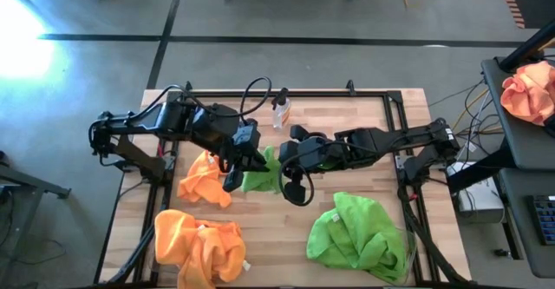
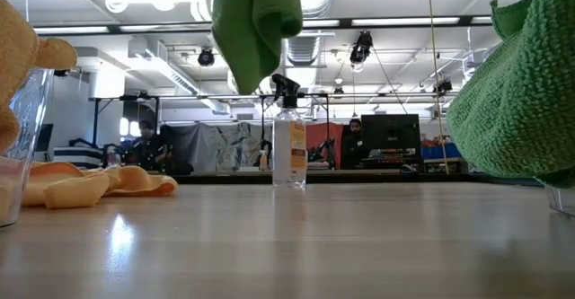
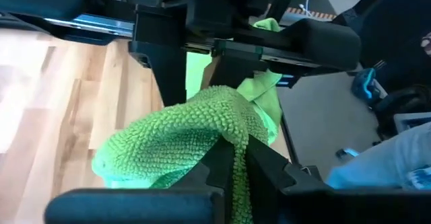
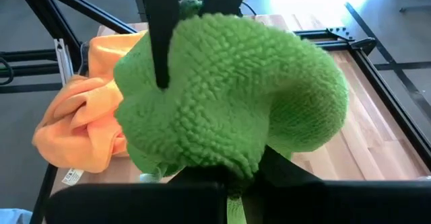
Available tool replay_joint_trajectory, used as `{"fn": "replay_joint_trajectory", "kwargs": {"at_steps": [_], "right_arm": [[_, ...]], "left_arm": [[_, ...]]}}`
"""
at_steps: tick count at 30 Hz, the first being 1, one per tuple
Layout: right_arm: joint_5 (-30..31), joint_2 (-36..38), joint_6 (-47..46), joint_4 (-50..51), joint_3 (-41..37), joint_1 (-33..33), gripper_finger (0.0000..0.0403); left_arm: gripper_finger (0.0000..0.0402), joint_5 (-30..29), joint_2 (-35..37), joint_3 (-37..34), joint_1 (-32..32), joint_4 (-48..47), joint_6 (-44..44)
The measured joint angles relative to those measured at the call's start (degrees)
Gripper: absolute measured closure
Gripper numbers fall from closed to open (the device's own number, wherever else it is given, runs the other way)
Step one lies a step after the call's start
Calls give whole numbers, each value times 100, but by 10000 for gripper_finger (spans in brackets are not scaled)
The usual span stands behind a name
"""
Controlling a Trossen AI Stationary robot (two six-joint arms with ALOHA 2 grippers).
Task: Sort microfiber towel by color & place in baskets
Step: Put the green microfiber cloth into the right transparent bin
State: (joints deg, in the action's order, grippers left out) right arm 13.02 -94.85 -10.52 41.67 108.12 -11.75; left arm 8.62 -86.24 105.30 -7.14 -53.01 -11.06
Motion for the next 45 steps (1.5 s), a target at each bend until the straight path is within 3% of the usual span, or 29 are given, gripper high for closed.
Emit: {"fn": "replay_joint_trajectory", "kwargs": {"at_steps": [6, 16, 20, 30, 35, 40, 45], "right_arm": [[0, 0, 0, 2, 0, 0, 393], [2, 0, 0, 4, 0, 0, 393], [0, 0, -238, 176, 0, 0, 393], [1, 35, -1698, 2073, 89, -54, 393], [30, 52, -2510, 3281, 650, -306, 393], [263, 63, -3118, 3878, 1187, -682, 393], [475, 63, -3921, 4742, 1329, -926, 393]], "left_arm": [[352, 140, 0, 0, 0, -25, -12], [231, 127, 2, 0, 0, -522, 3], [202, 15, 2, 0, 9, -904, 3], [202, -886, 4, 0, 11, -1755, -14], [203, -1487, 4, -1, 11, -2091, 23], [203, -2281, 7, -7, 19, -2508, -165], [203, -2431, 9, -9, 20, -2601, -261]]}}
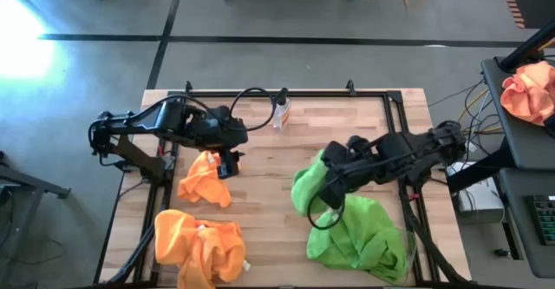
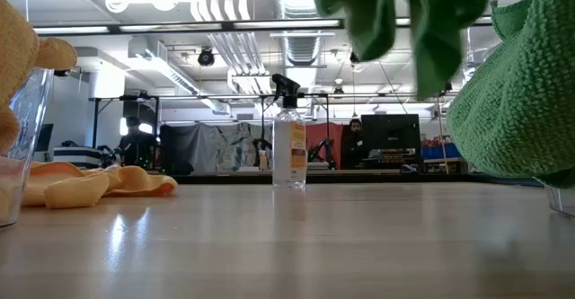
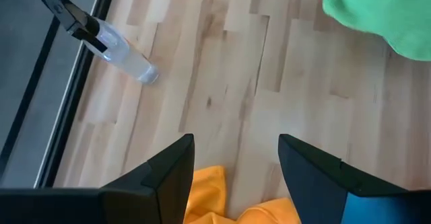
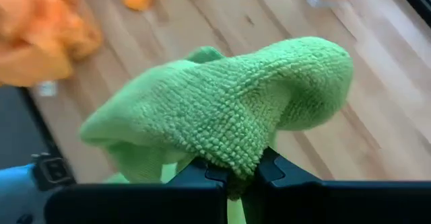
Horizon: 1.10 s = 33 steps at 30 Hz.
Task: Sort microfiber towel by color & place in baskets
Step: Put the green microfiber cloth into the right transparent bin
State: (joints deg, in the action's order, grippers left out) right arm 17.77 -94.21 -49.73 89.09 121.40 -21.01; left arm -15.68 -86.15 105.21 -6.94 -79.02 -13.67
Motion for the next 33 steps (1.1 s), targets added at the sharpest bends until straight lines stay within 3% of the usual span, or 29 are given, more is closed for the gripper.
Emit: {"fn": "replay_joint_trajectory", "kwargs": {"at_steps": [2, 11, 19, 28, 33], "right_arm": [[-33, 1, -295, 91, -73, -87, 394], [-1512, 31, -1001, 88, -250, -529, 394], [-2659, 31, -1495, 86, -538, -877, 394], [-4034, 31, -2261, 91, -1124, -1697, 394], [-4324, 28, -2637, 84, -1436, -2178, 394]], "left_arm": [[203, -37, 0, 0, 0, -7, -9], [203, -480, 0, 0, 9, -46, -96], [203, -499, 0, 0, 20, -37, -208], [205, -644, 0, -1, 20, -31, -463], [205, -652, 0, -2, 20, -28, -605]]}}
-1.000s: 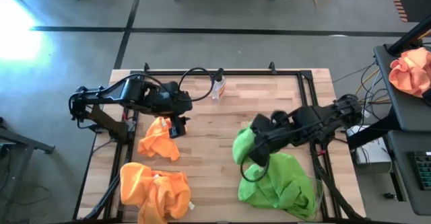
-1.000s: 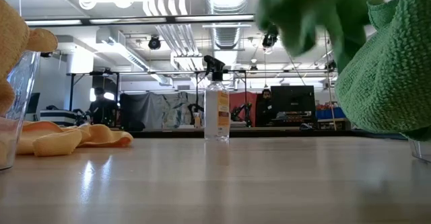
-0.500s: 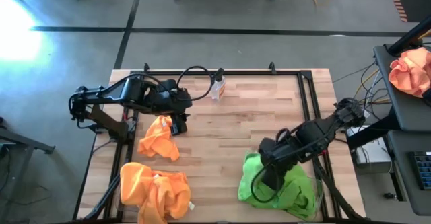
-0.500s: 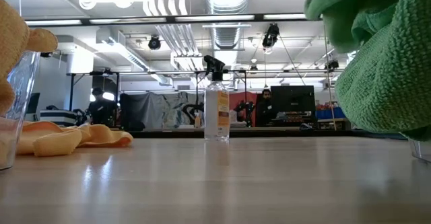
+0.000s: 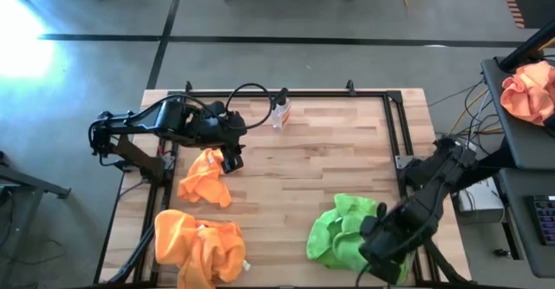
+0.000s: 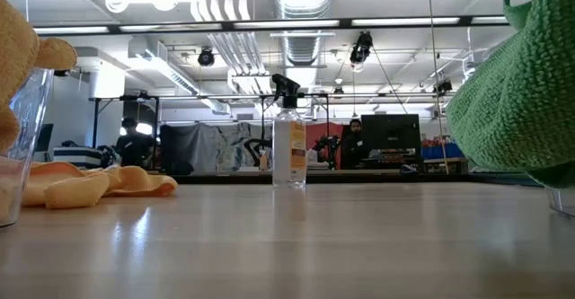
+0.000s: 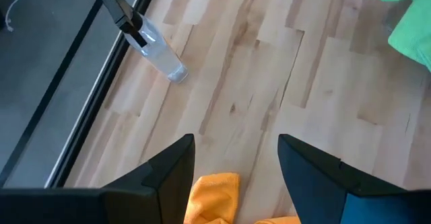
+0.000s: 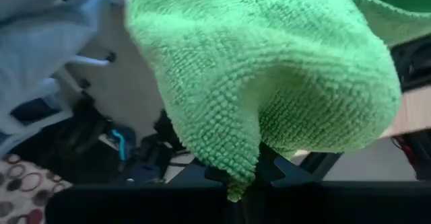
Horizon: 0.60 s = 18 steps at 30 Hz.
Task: Sort microfiber towel by color & place in baskets
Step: Put the green microfiber cloth into the right transparent bin
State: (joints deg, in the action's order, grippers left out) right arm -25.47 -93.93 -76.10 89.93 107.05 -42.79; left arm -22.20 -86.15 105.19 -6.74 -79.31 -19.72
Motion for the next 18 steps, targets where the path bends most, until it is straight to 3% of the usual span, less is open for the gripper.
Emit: {"fn": "replay_joint_trajectory", "kwargs": {"at_steps": [7, 18], "right_arm": [[-1, 0, -107, -46, -512, -289, 375], [7, -2, 828, -57, -859, -345, 273]], "left_arm": [[205, -291, 0, 0, -2, 0, -417], [205, -291, 0, 0, -2, -2, -547]]}}
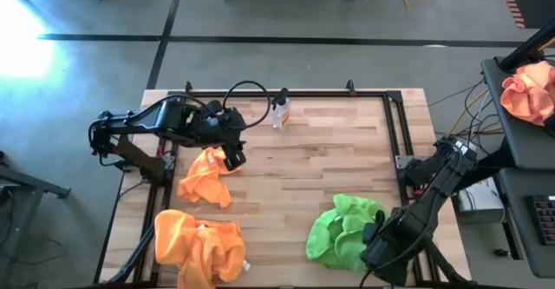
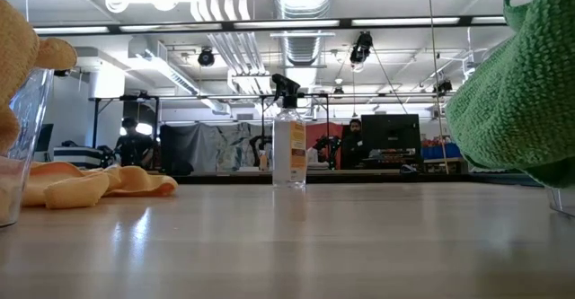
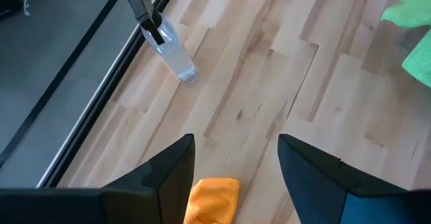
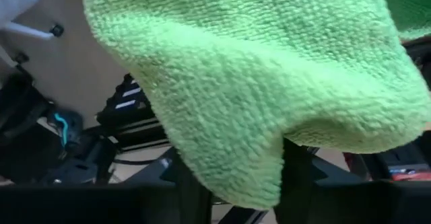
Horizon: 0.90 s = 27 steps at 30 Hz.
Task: Sort microfiber towel by color & place in baskets
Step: Put the green microfiber cloth into the right transparent bin, then put the orange microfiber cloth into the left transparent bin
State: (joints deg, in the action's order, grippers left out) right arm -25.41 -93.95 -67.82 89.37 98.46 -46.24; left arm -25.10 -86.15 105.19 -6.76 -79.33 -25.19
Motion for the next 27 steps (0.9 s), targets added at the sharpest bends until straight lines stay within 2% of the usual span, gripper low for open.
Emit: {"fn": "replay_joint_trajectory", "kwargs": {"at_steps": [8, 11, 16, 21, 24, 27], "right_arm": [[-97, 11, 318, 38, 223, 67, 206], [-347, 13, 323, 39, 446, 200, 198], [-289, 17, 563, 41, 797, 466, 198], [221, 20, 1144, 54, 915, 753, 197], [607, 20, 1871, 59, 915, 930, 197], [1257, 20, 2723, 34, 915, 1112, 197]], "left_arm": [[206, 7, 0, 0, 0, -6, -63], [206, 7, 0, 0, 0, -9, -63], [206, 7, 0, 0, 0, -17, -59], [206, 9, 0, 0, -2, -81, 18], [206, 11, 0, 0, -2, -116, 67], [206, 19, 0, -31, -2, -148, 230]]}}
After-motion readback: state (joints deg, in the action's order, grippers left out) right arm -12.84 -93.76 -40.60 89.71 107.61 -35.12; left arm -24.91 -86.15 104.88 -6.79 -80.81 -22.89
